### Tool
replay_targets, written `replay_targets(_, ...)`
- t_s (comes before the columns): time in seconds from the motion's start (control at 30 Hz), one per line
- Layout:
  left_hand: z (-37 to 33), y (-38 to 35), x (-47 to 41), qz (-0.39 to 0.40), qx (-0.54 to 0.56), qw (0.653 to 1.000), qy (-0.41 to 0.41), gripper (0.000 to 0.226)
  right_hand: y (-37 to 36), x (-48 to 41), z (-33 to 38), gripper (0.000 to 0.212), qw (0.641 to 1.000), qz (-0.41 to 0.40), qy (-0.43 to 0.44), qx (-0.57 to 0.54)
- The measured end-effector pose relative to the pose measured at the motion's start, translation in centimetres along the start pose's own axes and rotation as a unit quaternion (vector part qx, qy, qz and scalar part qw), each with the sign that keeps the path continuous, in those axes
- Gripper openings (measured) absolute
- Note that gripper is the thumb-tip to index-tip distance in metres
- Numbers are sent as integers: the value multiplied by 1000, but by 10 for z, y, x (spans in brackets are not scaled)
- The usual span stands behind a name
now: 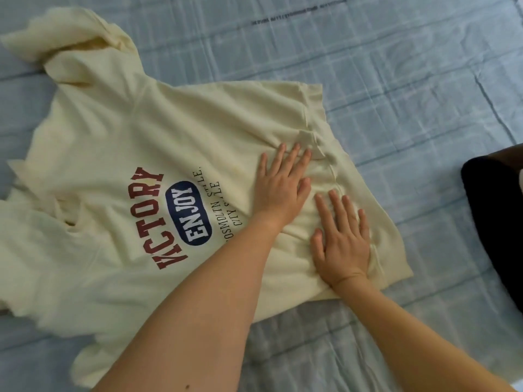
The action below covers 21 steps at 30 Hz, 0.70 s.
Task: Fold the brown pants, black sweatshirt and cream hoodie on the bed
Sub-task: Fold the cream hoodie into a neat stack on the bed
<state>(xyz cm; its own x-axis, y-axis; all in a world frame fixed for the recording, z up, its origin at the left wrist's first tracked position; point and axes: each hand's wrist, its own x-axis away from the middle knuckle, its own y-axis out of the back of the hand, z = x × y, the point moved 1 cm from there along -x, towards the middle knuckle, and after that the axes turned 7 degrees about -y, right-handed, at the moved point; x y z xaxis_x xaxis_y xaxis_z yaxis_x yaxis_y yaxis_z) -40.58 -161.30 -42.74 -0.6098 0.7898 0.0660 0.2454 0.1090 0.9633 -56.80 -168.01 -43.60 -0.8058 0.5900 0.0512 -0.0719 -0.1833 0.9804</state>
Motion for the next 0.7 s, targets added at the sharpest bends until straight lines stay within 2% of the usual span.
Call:
replay_targets(0.17, 14, 34, 45, 70, 109, 991, -35, 54, 2, 2, 2, 68, 1000, -10, -7, -11)
replay_targets(0.23, 29, 54, 106, 64, 87, 994, -30, 52, 6, 3, 5, 68, 1000, -6, -9, -24)
replay_targets(0.37, 80, 92, 242, 3, -6, 1000, 22, 51, 16, 8, 10, 66, 999, 12, -17, -30)
replay_targets(0.43, 119, 100, 306, -16, -61, 997, 54, 51, 25, 11, 16, 65, 998, 38, -53, -25)
replay_targets(0.53, 174, 101, 387, -19, -83, 989, 123, 53, 41, 35, 73, 67, 994, 36, -84, -65)
replay_targets(0.63, 206, 93, 433, 3, -61, 982, 177, 56, 49, 98, 172, 58, 979, 25, 17, -202)
replay_targets(0.7, 221, 94, 447, -19, -36, 981, 190, 57, 48, 138, 234, 58, 971, 45, 90, -217)
